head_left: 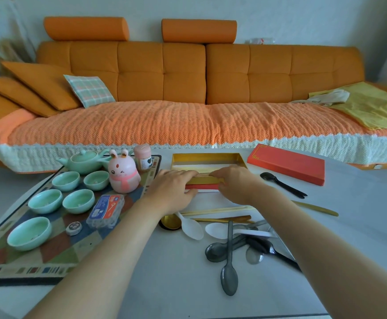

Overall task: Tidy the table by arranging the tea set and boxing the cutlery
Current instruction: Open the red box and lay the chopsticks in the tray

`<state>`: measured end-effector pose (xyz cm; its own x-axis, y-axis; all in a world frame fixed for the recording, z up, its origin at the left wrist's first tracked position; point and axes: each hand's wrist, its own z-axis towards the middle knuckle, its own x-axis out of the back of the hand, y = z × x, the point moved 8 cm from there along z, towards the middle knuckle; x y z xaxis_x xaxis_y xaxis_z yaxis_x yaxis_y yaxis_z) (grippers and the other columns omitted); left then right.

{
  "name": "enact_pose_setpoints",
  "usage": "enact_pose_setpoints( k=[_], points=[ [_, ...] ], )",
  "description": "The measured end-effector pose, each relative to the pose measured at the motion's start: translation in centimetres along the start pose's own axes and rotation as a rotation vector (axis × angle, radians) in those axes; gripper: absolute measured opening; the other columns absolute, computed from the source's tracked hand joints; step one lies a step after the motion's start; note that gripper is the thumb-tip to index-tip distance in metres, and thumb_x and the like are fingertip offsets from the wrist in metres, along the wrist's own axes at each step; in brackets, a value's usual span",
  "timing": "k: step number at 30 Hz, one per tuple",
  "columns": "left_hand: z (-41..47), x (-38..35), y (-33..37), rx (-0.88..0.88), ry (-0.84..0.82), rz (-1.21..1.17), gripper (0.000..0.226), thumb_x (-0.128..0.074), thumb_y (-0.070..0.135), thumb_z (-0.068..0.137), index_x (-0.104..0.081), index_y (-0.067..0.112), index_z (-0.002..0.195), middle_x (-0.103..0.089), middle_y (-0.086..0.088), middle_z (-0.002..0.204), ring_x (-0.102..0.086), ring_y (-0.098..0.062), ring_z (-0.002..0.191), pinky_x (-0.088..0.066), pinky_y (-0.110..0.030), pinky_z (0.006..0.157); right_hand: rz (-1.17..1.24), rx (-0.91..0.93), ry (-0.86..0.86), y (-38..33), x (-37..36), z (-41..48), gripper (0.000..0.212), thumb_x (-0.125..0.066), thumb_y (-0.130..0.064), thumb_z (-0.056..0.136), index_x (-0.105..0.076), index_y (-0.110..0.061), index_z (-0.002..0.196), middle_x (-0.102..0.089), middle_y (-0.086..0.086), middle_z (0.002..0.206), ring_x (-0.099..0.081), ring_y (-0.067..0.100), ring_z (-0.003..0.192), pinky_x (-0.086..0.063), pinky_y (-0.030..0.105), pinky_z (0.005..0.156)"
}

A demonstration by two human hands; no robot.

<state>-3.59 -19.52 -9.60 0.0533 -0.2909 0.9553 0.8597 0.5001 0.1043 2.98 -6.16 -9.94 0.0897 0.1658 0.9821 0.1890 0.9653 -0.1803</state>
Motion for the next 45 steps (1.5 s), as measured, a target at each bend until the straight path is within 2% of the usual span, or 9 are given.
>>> enact_pose_setpoints(
  k=[4,8,10,12,16,29,33,40,45],
  points=[
    [-0.3,0.5,0.1,-0.051,0.059,0.012,0.053,-0.052,0.041,0.094,-0.042,0.026,0.144,-0.041,0.008,0.146,-0.033,-0.016,0.135,-0.026,-0.035,0.109,0.001,0.039,0.085,0.1,-0.1,-0.1,0.046,-0.047,-0.015,0.092,-0.055,-0.022,0.137,-0.052,-0.001,0.143,-0.043,0.022,0.133,-0.031,0.042,0.113],
    [-1.0,2.5,1.1,-0.106,0.219,-0.008,0.028,-0.059,0.028,0.088,-0.06,0.023,0.115,-0.055,0.006,0.111,-0.048,-0.018,0.105,-0.039,-0.032,0.089,0.065,0.224,0.383,-1.8,2.9,-1.8,0.034,-0.057,-0.004,0.081,-0.073,-0.021,0.106,-0.063,-0.003,0.107,-0.055,0.022,0.103,-0.047,0.039,0.089],
    [-1.3,3.0,1.5,-0.105,0.209,-0.055,0.016,-0.057,0.025,0.089,-0.06,0.024,0.105,-0.056,0.009,0.101,-0.052,-0.014,0.094,-0.04,-0.027,0.076,0.083,0.252,0.325,-2.7,3.5,-2.4,0.027,-0.059,-0.008,0.083,-0.075,-0.025,0.097,-0.063,-0.008,0.095,-0.059,0.015,0.09,-0.052,0.035,0.078],
    [-1.7,2.5,1.7,-0.076,0.115,-0.138,0.011,-0.053,0.025,0.09,-0.058,0.027,0.099,-0.056,0.013,0.094,-0.056,-0.013,0.086,-0.041,-0.025,0.065,0.067,0.217,0.093,-3.2,2.5,-2.8,0.023,-0.059,-0.019,0.087,-0.074,-0.032,0.099,-0.065,-0.017,0.095,-0.062,0.006,0.089,-0.054,0.029,0.082],
    [-2.6,0.4,1.7,-0.018,-0.115,-0.156,0.016,-0.054,0.035,0.087,-0.065,0.035,0.099,-0.057,0.015,0.096,-0.054,-0.009,0.084,-0.043,-0.025,0.067,-0.041,0.164,-0.137,-3.4,0.4,-3.9,0.02,-0.065,-0.033,0.087,-0.072,-0.035,0.106,-0.069,-0.019,0.106,-0.06,0.003,0.097,-0.05,0.026,0.088],
    [-3.2,0.2,0.8,0.055,-0.181,-0.21,0.022,-0.055,0.03,0.091,-0.068,0.035,0.108,-0.06,0.016,0.101,-0.056,-0.01,0.09,-0.04,-0.025,0.069,0.177,0.021,-0.049,-2.6,-0.9,-3.3,0.009,-0.059,-0.026,0.093,-0.067,-0.03,0.097,-0.064,-0.013,0.097,-0.06,0.01,0.087,-0.054,0.031,0.078],
    [-2.8,1.2,-0.1,0.078,-0.072,-0.226,0.022,-0.05,0.022,0.096,-0.068,0.028,0.107,-0.064,0.009,0.102,-0.059,-0.015,0.092,-0.041,-0.028,0.068,0.325,0.033,0.05,-2.6,-0.3,-2.9,0.011,-0.062,-0.025,0.094,-0.066,-0.027,0.103,-0.06,-0.012,0.095,-0.056,0.006,0.086,-0.045,0.019,0.072],
    [-2.4,4.0,-3.8,0.206,0.069,-0.184,0.022,-0.045,0.017,0.095,-0.065,0.028,0.095,-0.058,0.012,0.086,-0.051,-0.01,0.071,-0.033,-0.026,0.054,0.442,-0.027,0.11,-1.0,0.9,-2.0,0.02,-0.057,-0.019,0.096,-0.073,-0.024,0.106,-0.068,-0.007,0.105,-0.061,0.012,0.096,-0.049,0.024,0.087],
    [-2.3,4.5,-4.9,0.257,0.099,-0.165,0.022,-0.042,0.02,0.095,-0.06,0.031,0.093,-0.055,0.012,0.077,-0.053,-0.017,0.068,-0.029,-0.028,0.05,0.442,-0.054,0.126,-0.4,2.1,-1.9,0.021,-0.053,-0.014,0.099,-0.07,-0.02,0.11,-0.064,-0.003,0.086,-0.062,0.017,0.073,-0.054,0.031,0.068]
  ],
)
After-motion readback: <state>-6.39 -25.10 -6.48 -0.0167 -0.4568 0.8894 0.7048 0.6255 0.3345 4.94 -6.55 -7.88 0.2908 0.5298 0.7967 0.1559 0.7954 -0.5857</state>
